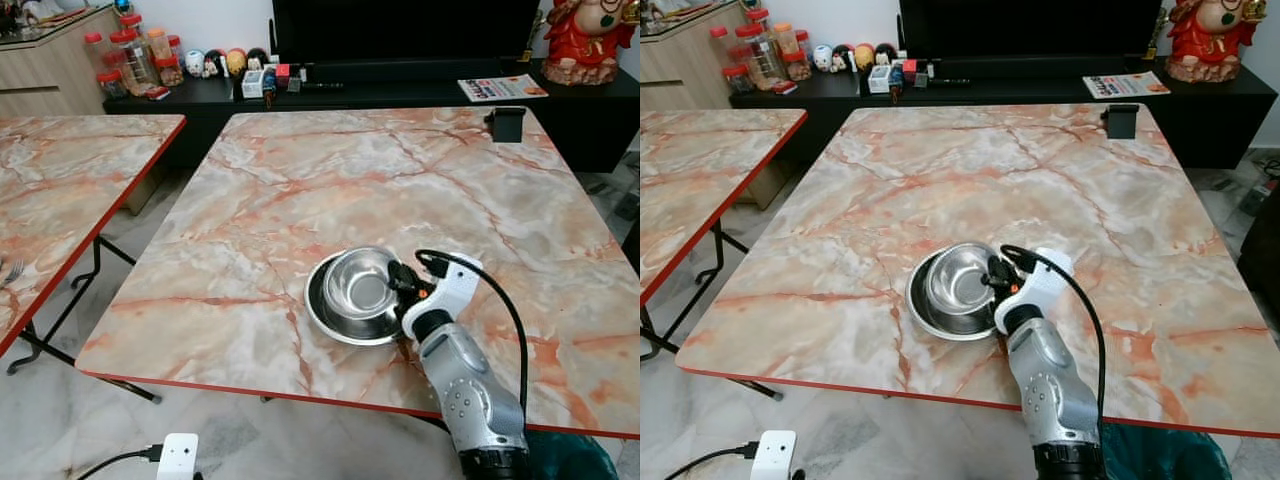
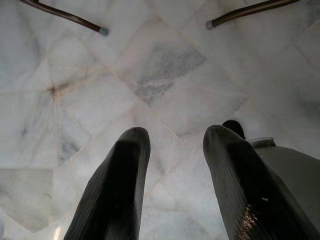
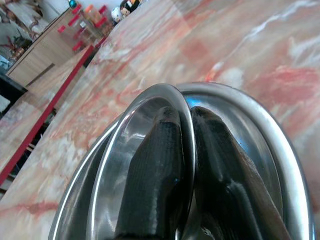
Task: Setting the table
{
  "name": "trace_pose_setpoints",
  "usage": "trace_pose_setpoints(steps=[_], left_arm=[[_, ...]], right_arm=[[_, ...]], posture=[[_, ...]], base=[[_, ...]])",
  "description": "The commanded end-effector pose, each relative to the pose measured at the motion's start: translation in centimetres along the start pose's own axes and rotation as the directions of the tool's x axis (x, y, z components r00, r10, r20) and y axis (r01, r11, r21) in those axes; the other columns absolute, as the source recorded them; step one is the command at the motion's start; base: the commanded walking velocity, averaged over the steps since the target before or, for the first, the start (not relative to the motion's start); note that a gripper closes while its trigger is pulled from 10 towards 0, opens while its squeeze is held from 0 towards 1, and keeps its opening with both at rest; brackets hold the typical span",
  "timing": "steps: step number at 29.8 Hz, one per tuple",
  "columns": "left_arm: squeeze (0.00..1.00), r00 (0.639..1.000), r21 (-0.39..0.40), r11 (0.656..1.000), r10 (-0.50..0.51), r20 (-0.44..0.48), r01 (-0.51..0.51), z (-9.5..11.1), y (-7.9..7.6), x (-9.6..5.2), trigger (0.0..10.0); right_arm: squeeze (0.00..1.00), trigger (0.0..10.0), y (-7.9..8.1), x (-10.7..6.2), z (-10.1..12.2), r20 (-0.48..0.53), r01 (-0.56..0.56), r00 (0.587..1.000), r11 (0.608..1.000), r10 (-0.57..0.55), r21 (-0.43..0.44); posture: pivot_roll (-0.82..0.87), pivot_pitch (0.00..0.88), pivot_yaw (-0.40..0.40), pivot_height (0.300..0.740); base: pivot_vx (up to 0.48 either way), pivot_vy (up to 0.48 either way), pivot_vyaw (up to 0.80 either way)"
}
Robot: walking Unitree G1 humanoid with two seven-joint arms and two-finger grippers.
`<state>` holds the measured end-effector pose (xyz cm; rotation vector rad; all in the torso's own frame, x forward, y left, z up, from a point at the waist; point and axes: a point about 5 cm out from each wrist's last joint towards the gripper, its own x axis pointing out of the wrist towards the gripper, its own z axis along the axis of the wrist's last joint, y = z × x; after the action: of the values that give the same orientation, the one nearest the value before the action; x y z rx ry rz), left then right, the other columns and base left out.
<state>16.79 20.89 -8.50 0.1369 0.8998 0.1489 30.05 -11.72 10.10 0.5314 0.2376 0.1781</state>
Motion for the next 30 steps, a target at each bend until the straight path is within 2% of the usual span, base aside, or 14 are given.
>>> trace_pose_setpoints(steps=[1, 2, 3, 4, 16, 17, 19, 20, 21, 22, 29, 30], left_arm=[[0.00, 1.000, 0.007, 1.000, 0.004, 0.003, -0.004, 0.1, 0.3, 0.0, 10.0], [0.00, 1.000, 0.007, 1.000, 0.004, 0.003, -0.004, 0.1, 0.3, 0.0, 10.0], [0.00, 1.000, 0.007, 1.000, 0.004, 0.003, -0.004, 0.1, 0.3, 0.0, 10.0], [0.00, 1.000, 0.007, 1.000, 0.004, 0.004, -0.004, 0.1, 0.3, 0.0, 10.0], [0.00, 1.000, 0.008, 1.000, 0.003, 0.008, -0.003, 0.2, 0.3, 0.1, 10.0], [0.00, 1.000, 0.008, 1.000, 0.003, 0.010, -0.003, 0.3, 0.2, 0.1, 10.0], [0.00, 1.000, 0.008, 1.000, 0.003, 0.011, -0.003, 0.3, 0.2, 0.1, 10.0], [0.00, 1.000, 0.008, 1.000, 0.003, 0.013, -0.003, 0.5, 0.2, 0.1, 10.0], [0.00, 1.000, 0.008, 1.000, 0.003, 0.013, -0.003, 0.5, 0.2, 0.1, 10.0], [0.00, 1.000, 0.007, 1.000, 0.003, 0.015, -0.003, 0.5, 0.2, 0.1, 10.0], [0.00, 1.000, 0.005, 1.000, 0.003, 0.020, -0.003, 0.8, 0.2, 0.2, 10.0], [0.00, 1.000, 0.004, 1.000, 0.002, 0.022, -0.002, 0.9, 0.2, 0.2, 10.0]], right_arm=[[0.31, 10.0, 1.3, -0.1, -0.3, -0.003, -0.032, 0.999, 0.999, 0.032, 0.013], [0.31, 10.0, 1.3, -0.1, -0.3, -0.003, -0.032, 0.999, 0.999, 0.032, 0.013], [0.73, 10.0, 1.3, -0.1, -0.4, -0.004, -0.035, 0.999, 0.999, 0.035, 0.006], [1.00, 10.0, 1.3, -0.1, -0.4, -0.006, -0.037, 0.999, 0.999, 0.037, 0.002], [1.00, 10.0, 1.5, -0.1, -0.3, -0.005, -0.052, 0.999, 0.998, 0.052, -0.022], [0.00, 10.0, 1.7, -0.1, -0.1, 0.002, -0.067, 0.998, 0.996, 0.067, -0.051], [0.00, 10.0, 1.9, -0.1, 0.0, 0.007, -0.078, 0.997, 0.994, 0.078, -0.073], [0.00, 10.0, 2.3, -0.1, 0.4, 0.024, -0.098, 0.994, 0.986, 0.103, -0.135], [0.00, 10.0, 2.3, -0.1, 0.4, 0.024, -0.098, 0.994, 0.986, 0.103, -0.135], [0.00, 10.0, 2.6, -0.1, 0.8, 0.047, -0.111, 0.991, 0.973, 0.123, -0.201], [0.00, 10.0, 3.0, -0.1, 1.6, 0.064, -0.127, 0.986, 0.951, 0.151, -0.281], [0.00, 10.0, 3.0, -0.1, 1.8, 0.064, -0.128, 0.986, 0.940, 0.155, -0.316]], posture=[[0.00, 0.046, 0.097, 0.740], [0.00, 0.046, 0.097, 0.740], [0.00, 0.046, 0.097, 0.740], [0.00, 0.046, 0.097, 0.740], [-0.01, 0.047, 0.097, 0.740], [0.00, 0.046, 0.096, 0.740], [-0.01, 0.045, 0.096, 0.740], [-0.01, 0.043, 0.096, 0.740], [-0.01, 0.043, 0.096, 0.740], [-0.01, 0.042, 0.095, 0.740], [-0.01, 0.037, 0.094, 0.740], [-0.01, 0.034, 0.093, 0.740]], base=[[0.000, 0.000, 0.00], [0.000, 0.000, 0.00], [0.000, 0.000, 0.00], [0.000, 0.000, 0.00], [0.000, 0.000, 0.00], [0.000, 0.000, 0.00], [0.000, 0.000, 0.00], [0.000, 0.000, 0.00], [0.000, 0.000, 0.00], [0.000, 0.000, 0.00], [0.000, 0.000, 0.00], [0.000, 0.000, 0.00]])
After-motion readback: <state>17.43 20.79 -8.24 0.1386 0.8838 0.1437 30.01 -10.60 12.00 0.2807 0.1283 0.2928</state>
